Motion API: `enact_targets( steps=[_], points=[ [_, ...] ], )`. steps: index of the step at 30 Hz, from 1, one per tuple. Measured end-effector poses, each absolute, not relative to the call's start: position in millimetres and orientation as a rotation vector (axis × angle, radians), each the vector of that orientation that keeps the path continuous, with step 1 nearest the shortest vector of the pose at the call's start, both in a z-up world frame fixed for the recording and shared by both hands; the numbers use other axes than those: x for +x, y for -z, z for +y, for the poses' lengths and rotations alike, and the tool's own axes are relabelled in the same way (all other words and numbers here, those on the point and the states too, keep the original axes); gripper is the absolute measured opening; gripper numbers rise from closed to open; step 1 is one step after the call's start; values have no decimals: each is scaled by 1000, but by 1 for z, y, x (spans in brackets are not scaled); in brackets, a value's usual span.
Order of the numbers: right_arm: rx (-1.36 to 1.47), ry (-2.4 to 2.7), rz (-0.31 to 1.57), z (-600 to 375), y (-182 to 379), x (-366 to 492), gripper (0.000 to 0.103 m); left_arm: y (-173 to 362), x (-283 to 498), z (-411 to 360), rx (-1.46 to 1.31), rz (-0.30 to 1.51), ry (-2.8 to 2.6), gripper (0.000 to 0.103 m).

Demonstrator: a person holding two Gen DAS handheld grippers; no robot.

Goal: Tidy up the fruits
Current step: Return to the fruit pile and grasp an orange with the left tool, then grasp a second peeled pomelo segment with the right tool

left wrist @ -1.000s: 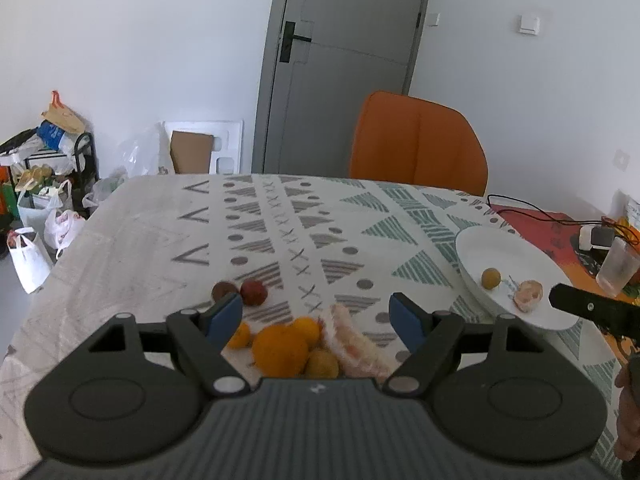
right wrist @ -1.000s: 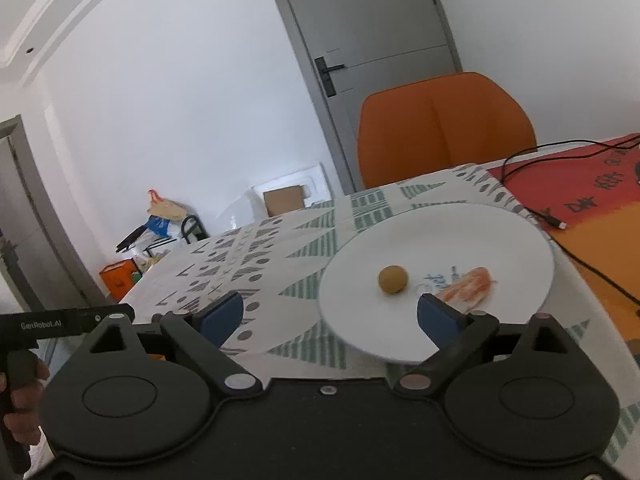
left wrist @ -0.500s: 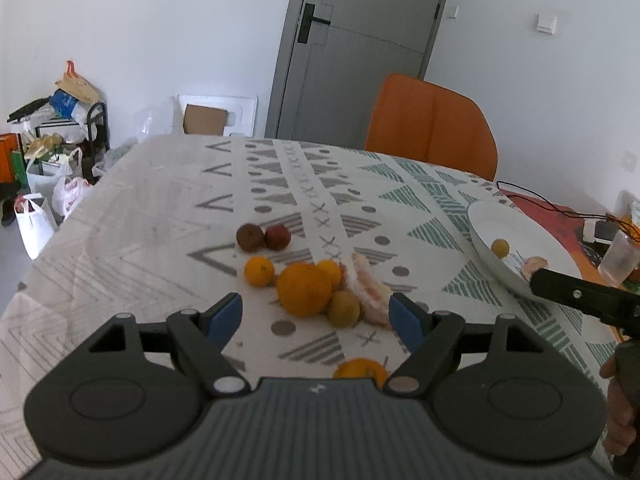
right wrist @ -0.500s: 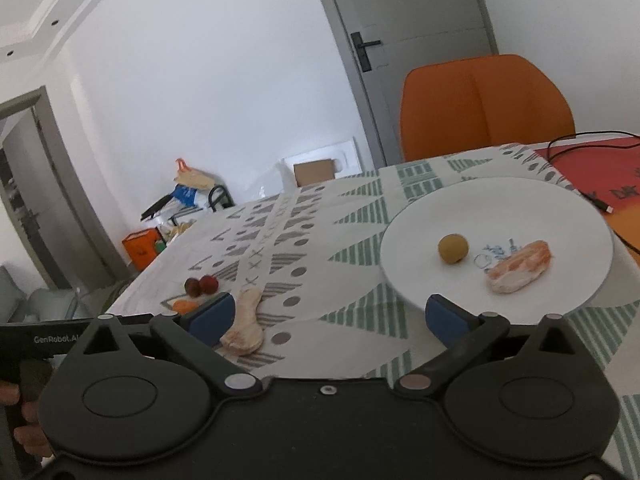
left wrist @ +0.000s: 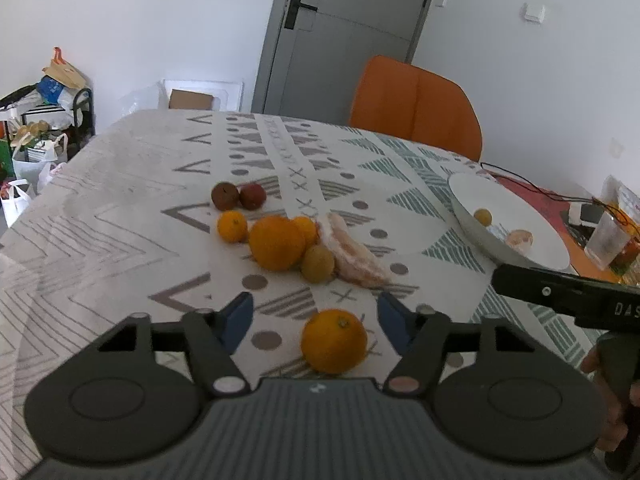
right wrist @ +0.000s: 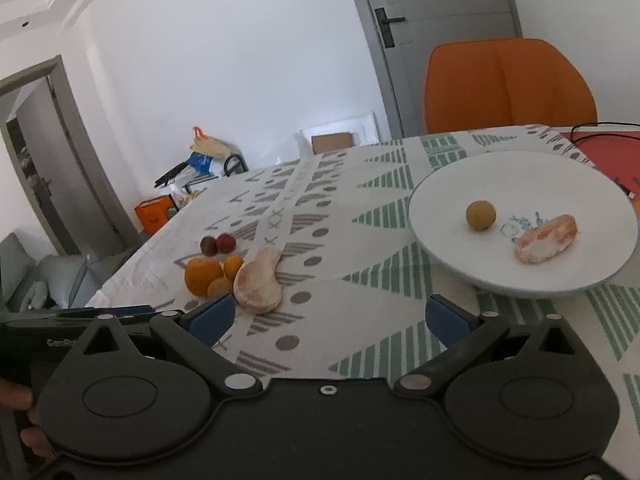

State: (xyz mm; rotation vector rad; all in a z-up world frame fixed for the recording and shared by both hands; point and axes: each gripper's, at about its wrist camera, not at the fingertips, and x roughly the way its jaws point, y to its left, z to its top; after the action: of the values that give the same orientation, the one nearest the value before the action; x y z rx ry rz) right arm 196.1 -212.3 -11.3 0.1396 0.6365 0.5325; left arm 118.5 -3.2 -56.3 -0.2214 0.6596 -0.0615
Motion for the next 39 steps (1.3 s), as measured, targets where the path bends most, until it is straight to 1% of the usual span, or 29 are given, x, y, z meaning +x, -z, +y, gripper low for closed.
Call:
enact_targets(
  steps=[3, 4, 5, 8, 10, 11, 14, 18, 21, 24, 29, 31, 39],
  points=[
    [135, -547, 651, -207, 15, 197, 103, 64, 121, -3, -242, 693, 78, 51],
    [132, -553, 653, -205, 16, 197, 103, 68, 122, -3, -257, 709, 104, 38],
    [127, -559, 654, -203, 16, 197, 103, 70, 122, -3, -256, 712, 113, 35],
    [122, -567, 656, -197, 16, 200, 100, 68, 122, -2, -240, 704, 102, 34],
    [122, -590, 670, -193, 16, 203, 89, 67, 122, 3, -251, 695, 80, 34],
    [120, -596, 675, -192, 17, 204, 87, 67, 122, 6, -247, 689, 68, 34],
    [109, -615, 676, -184, 16, 207, 85, 64, 122, 15, -246, 679, 47, 34],
    [89, -645, 681, -172, 16, 211, 76, 61, 120, 25, -254, 663, 17, 34],
    [76, -664, 688, -164, 17, 216, 74, 62, 119, 32, -263, 659, -5, 34],
    [63, -680, 699, -157, 19, 221, 67, 62, 117, 39, -270, 656, -27, 34],
    [48, -699, 707, -146, 19, 228, 63, 61, 115, 50, -284, 646, -62, 34],
    [44, -711, 710, -142, 19, 230, 57, 61, 114, 55, -290, 642, -75, 34],
    [12, -740, 703, -124, 17, 235, 57, 63, 106, 70, -311, 631, -117, 34]
  ],
)
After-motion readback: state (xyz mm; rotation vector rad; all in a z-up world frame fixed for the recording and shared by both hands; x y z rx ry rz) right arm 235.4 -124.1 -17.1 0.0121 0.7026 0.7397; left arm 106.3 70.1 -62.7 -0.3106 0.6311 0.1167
